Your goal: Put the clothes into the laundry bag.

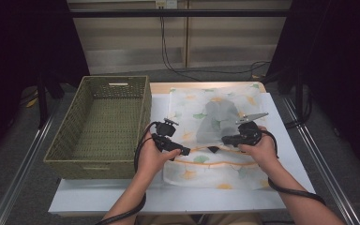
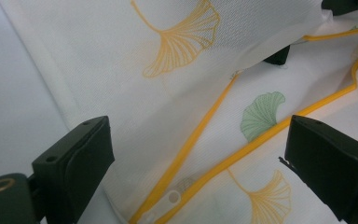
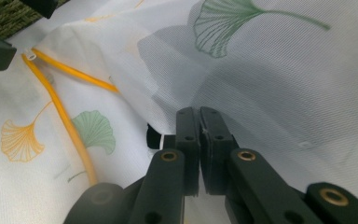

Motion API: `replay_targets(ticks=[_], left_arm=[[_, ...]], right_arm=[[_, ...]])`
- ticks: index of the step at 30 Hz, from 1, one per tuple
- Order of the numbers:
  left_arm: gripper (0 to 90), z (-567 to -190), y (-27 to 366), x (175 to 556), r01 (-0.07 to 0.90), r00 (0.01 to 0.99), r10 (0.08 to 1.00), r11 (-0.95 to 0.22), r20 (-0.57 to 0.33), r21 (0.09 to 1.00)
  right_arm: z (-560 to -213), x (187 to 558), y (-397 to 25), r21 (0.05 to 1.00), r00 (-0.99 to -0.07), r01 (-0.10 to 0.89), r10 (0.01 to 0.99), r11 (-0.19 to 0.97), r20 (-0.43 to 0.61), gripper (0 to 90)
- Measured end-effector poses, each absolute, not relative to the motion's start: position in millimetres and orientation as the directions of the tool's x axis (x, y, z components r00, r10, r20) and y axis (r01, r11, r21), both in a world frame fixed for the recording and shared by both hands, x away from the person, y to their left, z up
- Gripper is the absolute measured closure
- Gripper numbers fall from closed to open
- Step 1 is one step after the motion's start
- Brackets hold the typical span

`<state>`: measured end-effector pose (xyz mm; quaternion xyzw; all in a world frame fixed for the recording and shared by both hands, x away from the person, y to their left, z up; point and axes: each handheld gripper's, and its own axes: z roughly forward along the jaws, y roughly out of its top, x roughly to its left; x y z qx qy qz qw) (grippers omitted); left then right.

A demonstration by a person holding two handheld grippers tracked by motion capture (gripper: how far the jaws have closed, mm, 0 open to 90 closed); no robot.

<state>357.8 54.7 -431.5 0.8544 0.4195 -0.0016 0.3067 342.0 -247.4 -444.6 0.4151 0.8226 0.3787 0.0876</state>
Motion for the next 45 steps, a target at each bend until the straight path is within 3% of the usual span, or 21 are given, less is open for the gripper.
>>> replay_targets(ticks=[14,26,30,34,38,45], left_arm=[[8.7,-438,57,356,0.731,0.636,0.727,-0.460,-0.258,0.505],[8.1,-442,60,352,0.736,0.628,0.739,-0.462,-0.245,0.495],[9.3,-443,60,352,0.740,0.623,0.744,-0.460,-0.242,0.492],[13.6,-445,62,353,0.749,0.613,0.748,-0.450,-0.253,0.486],[25.0,-445,65,354,0.745,0.618,0.748,-0.460,-0.241,0.484],[32.7,-447,66,354,0.760,0.596,0.769,-0.446,-0.233,0.473]], right_arm=[[-458,330,-253,0.676,-0.647,0.626,0.742,0.389,0.173,84.7],[-440,308,-278,0.681,-0.633,0.623,0.760,0.384,0.150,60.6],[-439,303,-289,0.679,-0.614,0.626,0.779,0.382,0.127,58.0],[-438,299,-300,0.686,-0.593,0.630,0.796,0.365,0.121,57.0],[-439,295,-312,0.679,-0.573,0.642,0.811,0.357,0.115,55.9],[-440,290,-328,0.679,-0.533,0.654,0.840,0.334,0.101,52.5]])
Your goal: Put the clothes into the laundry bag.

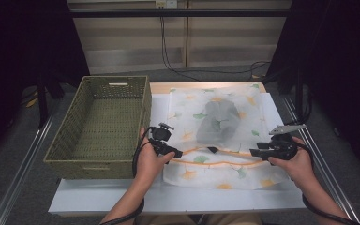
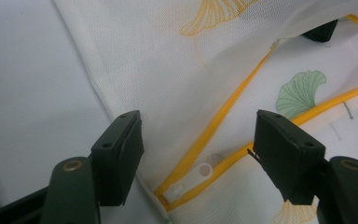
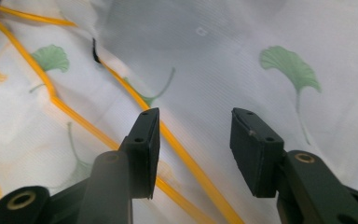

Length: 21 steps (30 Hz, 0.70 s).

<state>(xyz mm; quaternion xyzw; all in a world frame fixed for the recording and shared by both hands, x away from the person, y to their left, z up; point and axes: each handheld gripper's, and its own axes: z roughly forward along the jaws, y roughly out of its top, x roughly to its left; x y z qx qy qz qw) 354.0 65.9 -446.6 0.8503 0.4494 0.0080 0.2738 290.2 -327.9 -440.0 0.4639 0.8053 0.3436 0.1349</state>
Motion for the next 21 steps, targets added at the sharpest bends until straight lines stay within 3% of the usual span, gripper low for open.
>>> replay_targets(ticks=[13,19,21], left_arm=[[28.3,-450,68,354,0.775,0.573,0.789,-0.435,-0.220,0.459],[38.9,-453,66,351,0.794,0.555,0.801,-0.431,-0.224,0.429],[49.5,-453,65,350,0.796,0.554,0.802,-0.432,-0.223,0.425]], right_arm=[[-443,282,-347,0.674,-0.470,0.680,0.877,0.287,0.101,44.4],[-446,278,-356,0.673,-0.443,0.689,0.891,0.269,0.098,41.0],[-446,277,-358,0.670,-0.425,0.697,0.899,0.255,0.100,40.2]])
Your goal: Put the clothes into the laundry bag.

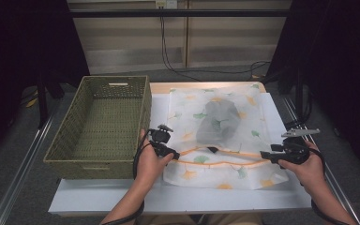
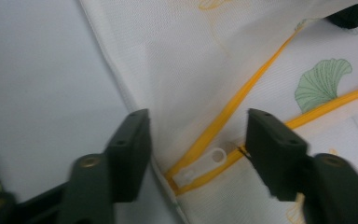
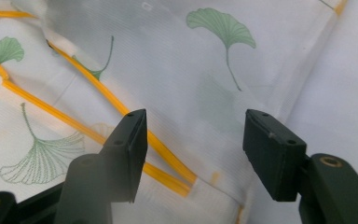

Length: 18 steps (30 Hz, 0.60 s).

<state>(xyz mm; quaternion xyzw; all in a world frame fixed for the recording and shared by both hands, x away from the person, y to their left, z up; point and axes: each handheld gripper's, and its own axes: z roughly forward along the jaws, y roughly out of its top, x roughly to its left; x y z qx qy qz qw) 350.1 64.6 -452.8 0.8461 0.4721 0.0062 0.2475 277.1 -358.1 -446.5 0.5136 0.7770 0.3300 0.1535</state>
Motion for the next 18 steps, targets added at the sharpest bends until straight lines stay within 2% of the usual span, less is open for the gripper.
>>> replay_targets(ticks=[3,8,12,18], left_arm=[[59.3,-453,64,349,0.803,0.542,0.811,-0.422,-0.220,0.422],[69.5,-452,61,346,0.822,0.517,0.827,-0.406,-0.223,0.400],[77.4,-450,60,345,0.837,0.497,0.836,-0.391,-0.233,0.383],[81.5,-449,61,345,0.848,0.487,0.838,-0.387,-0.244,0.363]], right_arm=[[-448,276,-361,0.668,-0.415,0.704,0.903,0.240,0.114,39.4],[-452,275,-364,0.661,-0.406,0.712,0.907,0.237,0.112,41.1],[-455,274,-367,0.649,-0.395,0.725,0.911,0.230,0.118,48.5],[-459,272,-370,0.620,-0.366,0.758,0.918,0.201,0.150,63.3]])
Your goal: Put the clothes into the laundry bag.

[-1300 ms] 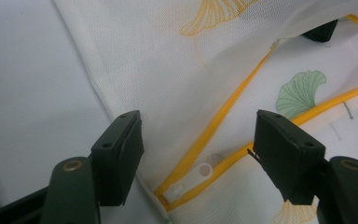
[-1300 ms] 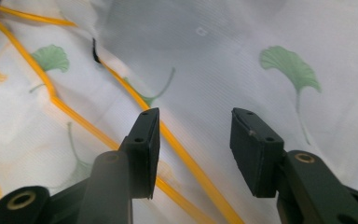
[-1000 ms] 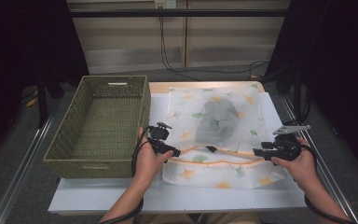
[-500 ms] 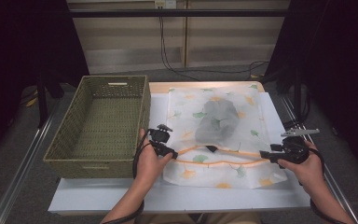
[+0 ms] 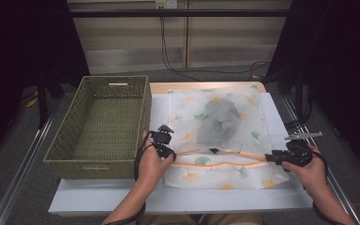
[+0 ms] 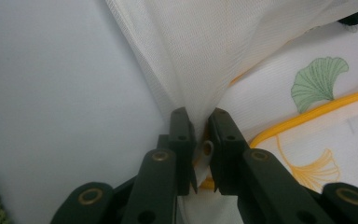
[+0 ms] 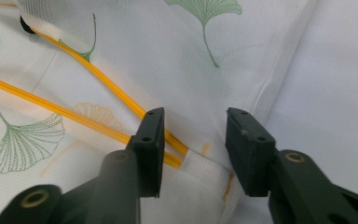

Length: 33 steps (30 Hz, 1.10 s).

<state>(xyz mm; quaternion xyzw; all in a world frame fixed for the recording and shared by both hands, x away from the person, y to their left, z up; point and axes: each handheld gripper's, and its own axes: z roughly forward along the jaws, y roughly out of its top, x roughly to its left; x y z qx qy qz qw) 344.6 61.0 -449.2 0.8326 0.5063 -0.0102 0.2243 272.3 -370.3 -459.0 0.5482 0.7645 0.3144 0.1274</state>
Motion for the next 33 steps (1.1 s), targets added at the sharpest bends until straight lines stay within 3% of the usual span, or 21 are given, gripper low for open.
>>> replay_targets(ticks=[10,33], left_arm=[[83.8,-450,61,345,0.860,0.466,0.845,-0.364,-0.262,0.356],[80.9,-444,67,335,0.869,0.448,0.842,-0.331,-0.300,0.368]], right_arm=[[-458,274,-376,0.621,-0.374,0.757,0.915,0.206,0.152,86.3],[-454,275,-385,0.625,-0.401,0.737,0.911,0.258,0.097,88.3]])
